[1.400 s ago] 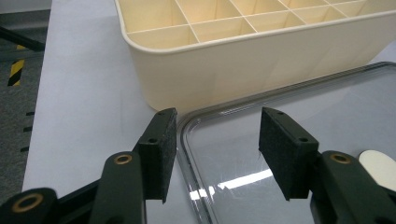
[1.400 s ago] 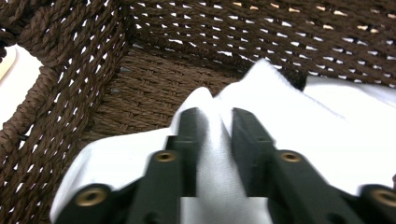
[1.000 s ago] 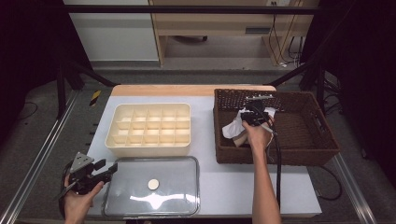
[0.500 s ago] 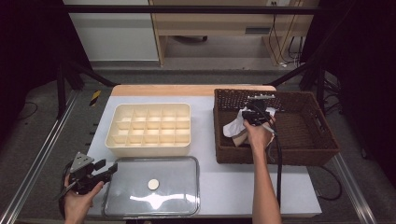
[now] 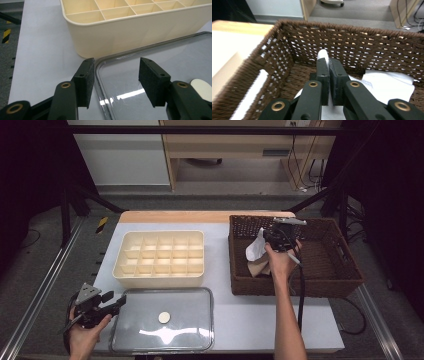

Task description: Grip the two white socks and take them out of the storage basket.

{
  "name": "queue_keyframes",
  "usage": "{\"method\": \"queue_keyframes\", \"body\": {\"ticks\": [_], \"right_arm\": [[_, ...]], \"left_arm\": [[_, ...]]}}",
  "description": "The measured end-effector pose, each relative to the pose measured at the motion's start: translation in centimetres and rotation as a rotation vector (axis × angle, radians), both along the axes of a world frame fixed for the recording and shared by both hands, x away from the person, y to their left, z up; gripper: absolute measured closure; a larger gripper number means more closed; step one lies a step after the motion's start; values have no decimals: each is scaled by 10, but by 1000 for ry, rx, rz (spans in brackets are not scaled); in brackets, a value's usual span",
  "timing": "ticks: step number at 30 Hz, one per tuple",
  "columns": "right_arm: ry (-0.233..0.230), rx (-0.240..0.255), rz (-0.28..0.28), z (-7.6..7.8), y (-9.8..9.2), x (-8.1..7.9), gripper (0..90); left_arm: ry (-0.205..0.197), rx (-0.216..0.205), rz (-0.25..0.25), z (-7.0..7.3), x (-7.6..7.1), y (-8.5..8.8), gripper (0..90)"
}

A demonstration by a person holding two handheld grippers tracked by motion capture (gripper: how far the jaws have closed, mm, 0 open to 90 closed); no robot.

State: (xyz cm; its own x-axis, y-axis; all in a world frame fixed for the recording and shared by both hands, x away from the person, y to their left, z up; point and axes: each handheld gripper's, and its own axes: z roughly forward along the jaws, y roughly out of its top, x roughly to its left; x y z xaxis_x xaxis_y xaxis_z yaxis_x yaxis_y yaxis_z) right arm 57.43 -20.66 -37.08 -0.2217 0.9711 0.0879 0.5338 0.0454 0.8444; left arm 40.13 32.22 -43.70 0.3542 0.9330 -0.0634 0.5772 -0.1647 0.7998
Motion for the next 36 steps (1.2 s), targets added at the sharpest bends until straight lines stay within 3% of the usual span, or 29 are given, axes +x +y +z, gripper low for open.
{"method": "queue_keyframes", "body": {"ticks": [5,17,29,36], "right_arm": [[-26,46,27,12,-5,-9,873],[-124,80,102,54,-5,-36,874],[-240,93,235,101,13,-71,873],[-300,88,341,127,35,-93,873]], "left_arm": [[6,-4,-1,-1,1,-2,461],[11,9,-3,-1,2,-6,419],[27,-2,7,-2,3,-7,369],[31,0,12,-2,3,-8,353]]}}
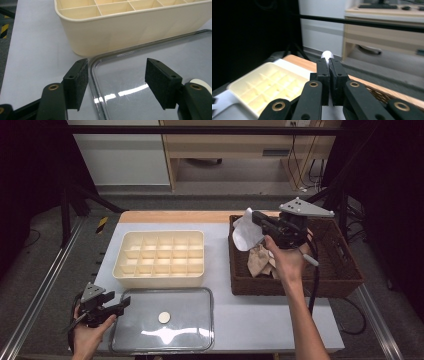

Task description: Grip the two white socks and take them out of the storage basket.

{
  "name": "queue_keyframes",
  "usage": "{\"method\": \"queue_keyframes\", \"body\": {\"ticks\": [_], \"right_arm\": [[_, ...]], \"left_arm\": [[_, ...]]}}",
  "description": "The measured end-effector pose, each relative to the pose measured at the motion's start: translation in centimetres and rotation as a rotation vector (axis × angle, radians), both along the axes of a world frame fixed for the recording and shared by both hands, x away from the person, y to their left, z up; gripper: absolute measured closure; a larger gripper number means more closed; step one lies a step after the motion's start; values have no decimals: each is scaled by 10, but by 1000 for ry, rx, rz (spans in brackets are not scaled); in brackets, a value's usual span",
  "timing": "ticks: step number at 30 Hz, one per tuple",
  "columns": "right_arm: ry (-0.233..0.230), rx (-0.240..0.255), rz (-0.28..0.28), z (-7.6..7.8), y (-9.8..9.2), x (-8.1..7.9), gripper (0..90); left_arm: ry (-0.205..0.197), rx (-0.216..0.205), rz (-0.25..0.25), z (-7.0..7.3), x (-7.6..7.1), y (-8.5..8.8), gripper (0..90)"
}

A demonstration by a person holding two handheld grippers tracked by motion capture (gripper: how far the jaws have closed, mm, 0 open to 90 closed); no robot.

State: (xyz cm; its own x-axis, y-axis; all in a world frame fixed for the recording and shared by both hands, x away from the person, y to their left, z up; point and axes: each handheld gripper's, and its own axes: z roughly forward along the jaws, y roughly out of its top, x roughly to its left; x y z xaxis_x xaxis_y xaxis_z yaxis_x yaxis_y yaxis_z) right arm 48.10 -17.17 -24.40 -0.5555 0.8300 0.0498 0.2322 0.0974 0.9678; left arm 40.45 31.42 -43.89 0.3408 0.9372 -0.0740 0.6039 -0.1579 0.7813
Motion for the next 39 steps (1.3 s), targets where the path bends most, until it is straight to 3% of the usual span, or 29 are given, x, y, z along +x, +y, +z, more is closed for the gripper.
{"method": "queue_keyframes", "body": {"ticks": [7,15,24,29,33,39], "right_arm": [[-30,-9,113,6,27,-20,873],[-12,-31,223,-9,53,-39,873],[57,-57,329,-50,73,-62,872],[81,-65,351,-63,74,-70,872],[142,-79,382,-89,74,-80,872],[234,-100,374,-128,68,-82,872]], "left_arm": [[-2,4,6,0,0,0,343],[-2,3,9,0,0,0,335],[-3,5,10,1,0,0,331],[-2,5,11,1,0,0,330],[1,6,11,1,0,0,332],[2,8,12,0,0,-1,334]]}}
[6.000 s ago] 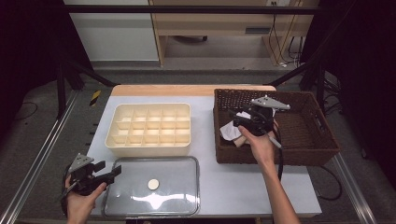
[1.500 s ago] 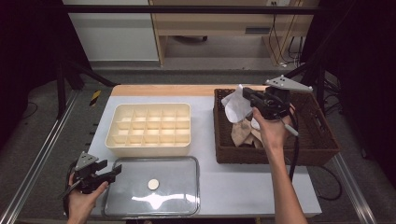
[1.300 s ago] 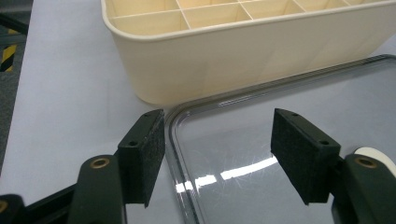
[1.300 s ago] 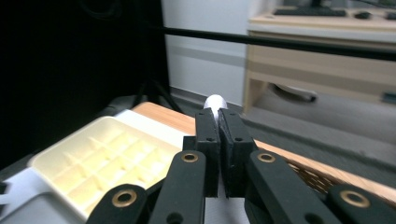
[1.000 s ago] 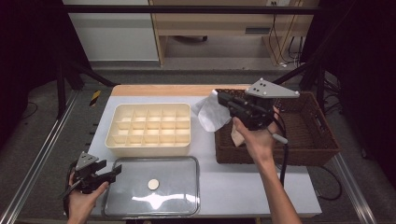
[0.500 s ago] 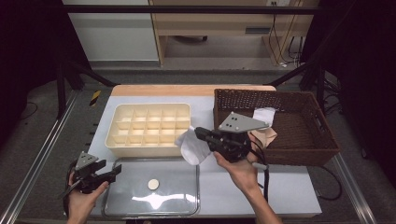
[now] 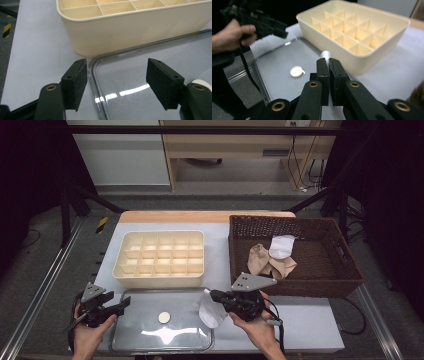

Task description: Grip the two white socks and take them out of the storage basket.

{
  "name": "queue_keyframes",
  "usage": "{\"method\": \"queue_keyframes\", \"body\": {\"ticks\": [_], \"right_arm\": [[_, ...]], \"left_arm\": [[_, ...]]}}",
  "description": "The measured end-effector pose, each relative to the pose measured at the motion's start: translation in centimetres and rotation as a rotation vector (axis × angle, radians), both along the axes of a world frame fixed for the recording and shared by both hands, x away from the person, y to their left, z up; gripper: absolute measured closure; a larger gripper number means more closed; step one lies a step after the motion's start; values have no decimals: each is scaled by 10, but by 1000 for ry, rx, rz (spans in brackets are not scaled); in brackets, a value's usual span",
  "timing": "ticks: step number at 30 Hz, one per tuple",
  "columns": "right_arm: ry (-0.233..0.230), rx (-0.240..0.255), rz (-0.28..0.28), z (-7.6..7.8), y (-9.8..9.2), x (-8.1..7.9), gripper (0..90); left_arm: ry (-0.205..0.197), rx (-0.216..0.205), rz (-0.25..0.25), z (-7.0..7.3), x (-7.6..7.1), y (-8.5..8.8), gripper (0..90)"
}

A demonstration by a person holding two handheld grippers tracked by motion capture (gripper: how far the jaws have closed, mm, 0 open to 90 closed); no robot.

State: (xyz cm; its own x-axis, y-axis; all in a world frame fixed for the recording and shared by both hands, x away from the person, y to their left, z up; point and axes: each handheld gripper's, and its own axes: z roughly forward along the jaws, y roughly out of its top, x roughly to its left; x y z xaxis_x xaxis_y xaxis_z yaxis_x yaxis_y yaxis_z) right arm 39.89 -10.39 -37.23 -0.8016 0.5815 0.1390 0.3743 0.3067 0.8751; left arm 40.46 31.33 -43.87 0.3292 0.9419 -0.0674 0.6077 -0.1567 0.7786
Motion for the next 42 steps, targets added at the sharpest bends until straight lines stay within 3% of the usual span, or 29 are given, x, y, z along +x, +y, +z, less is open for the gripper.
{"method": "queue_keyframes", "body": {"ticks": [6,8,14,24,28,34,42], "right_arm": [[37,-22,-14,-20,-8,-4,871],[69,-40,-27,-37,-13,-7,870],[111,-76,-58,-61,-24,-10,861],[143,-130,-104,-85,-30,-10,791],[113,-143,-113,-83,-27,-10,721],[11,-109,-135,-67,-32,-14,653],[-9,-60,-163,-51,-40,-12,582]], "left_arm": [[1,2,1,0,0,0,334],[3,3,1,0,0,-1,334],[-3,1,3,1,-2,0,334],[-5,3,-1,0,-3,0,331],[-7,11,0,0,-4,0,330],[-7,12,1,0,-4,0,329],[-3,13,3,0,-3,0,328]]}}
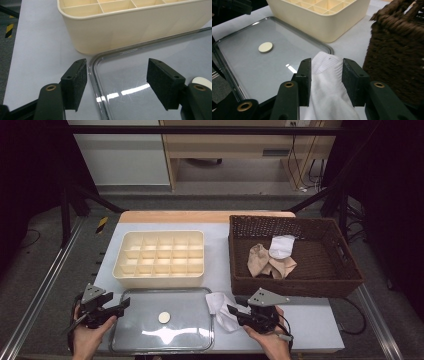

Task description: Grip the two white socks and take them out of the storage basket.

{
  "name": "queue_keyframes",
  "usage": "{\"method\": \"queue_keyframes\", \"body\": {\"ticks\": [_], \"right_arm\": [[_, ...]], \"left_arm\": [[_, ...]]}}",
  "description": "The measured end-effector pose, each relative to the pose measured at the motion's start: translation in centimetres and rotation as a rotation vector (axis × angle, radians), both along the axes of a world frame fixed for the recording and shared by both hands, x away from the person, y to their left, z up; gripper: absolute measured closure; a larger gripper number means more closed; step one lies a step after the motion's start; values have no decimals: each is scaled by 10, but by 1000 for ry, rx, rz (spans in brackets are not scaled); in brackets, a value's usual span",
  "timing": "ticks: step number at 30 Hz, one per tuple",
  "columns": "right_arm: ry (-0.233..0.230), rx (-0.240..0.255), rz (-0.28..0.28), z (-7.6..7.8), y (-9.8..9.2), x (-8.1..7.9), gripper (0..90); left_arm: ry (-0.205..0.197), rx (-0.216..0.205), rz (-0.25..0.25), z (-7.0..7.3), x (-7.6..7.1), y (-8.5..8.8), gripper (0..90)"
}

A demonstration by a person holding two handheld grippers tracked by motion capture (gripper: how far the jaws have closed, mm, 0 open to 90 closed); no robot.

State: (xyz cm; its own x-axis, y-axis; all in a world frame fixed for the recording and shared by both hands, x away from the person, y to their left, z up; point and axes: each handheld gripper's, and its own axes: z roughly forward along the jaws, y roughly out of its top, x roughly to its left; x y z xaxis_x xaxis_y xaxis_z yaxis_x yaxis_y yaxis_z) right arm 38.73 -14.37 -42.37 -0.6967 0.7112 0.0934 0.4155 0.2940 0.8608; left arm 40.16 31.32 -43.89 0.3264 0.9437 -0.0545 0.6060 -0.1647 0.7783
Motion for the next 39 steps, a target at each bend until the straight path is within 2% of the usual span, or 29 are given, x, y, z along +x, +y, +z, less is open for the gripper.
{"method": "queue_keyframes", "body": {"ticks": [2,6,12,14,15,16,20,27,31,36,39], "right_arm": [[10,14,1,4,-3,1,567],[13,19,-31,11,-8,1,524],[22,43,-60,27,-16,5,522],[9,54,-75,34,-18,5,529],[12,62,-70,38,-20,6,564],[16,68,-70,41,-21,7,565],[-19,64,-96,54,-25,11,550],[-64,61,-154,68,-28,35,515],[-86,78,-182,75,-30,50,495],[-94,79,-230,84,-35,72,475],[-94,80,-240,89,-38,83,461]], "left_arm": [[1,1,0,0,0,0,328],[5,0,2,-1,1,0,329],[5,3,5,-1,2,0,328],[5,4,6,-1,2,0,328],[6,3,5,-1,2,1,327],[6,4,5,-1,2,1,327],[10,5,7,-1,2,0,327],[10,4,10,-2,3,1,326],[10,3,11,-2,3,1,325],[11,1,10,-2,3,1,324],[13,-1,10,-3,4,2,323]]}}
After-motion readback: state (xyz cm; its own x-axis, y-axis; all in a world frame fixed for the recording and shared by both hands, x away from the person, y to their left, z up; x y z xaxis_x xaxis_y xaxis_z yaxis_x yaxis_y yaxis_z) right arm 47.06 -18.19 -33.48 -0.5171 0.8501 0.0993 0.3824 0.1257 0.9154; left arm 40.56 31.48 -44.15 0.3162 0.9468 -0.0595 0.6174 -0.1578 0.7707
